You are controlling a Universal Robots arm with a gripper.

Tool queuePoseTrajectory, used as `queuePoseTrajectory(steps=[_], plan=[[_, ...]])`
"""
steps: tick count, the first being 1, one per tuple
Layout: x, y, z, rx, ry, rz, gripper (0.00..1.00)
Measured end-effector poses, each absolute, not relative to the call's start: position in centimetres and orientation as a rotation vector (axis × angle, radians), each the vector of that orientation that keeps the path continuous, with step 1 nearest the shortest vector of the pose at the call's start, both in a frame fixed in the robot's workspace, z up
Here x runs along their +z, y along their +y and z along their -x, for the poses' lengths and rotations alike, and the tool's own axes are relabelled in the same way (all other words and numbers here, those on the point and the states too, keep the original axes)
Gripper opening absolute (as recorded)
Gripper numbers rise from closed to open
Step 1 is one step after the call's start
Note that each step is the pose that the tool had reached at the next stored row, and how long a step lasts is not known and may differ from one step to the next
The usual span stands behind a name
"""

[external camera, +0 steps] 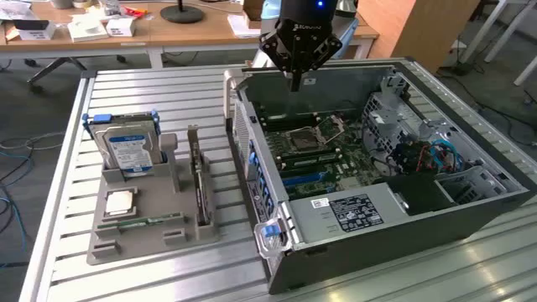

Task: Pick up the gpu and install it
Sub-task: 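Reach for the gpu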

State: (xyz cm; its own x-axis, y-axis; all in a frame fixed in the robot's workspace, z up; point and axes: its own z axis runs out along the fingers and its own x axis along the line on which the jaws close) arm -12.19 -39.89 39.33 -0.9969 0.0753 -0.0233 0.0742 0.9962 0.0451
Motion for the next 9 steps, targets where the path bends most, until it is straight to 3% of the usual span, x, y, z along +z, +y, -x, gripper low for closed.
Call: queuePoseTrajectory(steps=[9], plan=[[39.33, -39.89, 12.19, 0.069, 3.114, -0.117, 0.11]])
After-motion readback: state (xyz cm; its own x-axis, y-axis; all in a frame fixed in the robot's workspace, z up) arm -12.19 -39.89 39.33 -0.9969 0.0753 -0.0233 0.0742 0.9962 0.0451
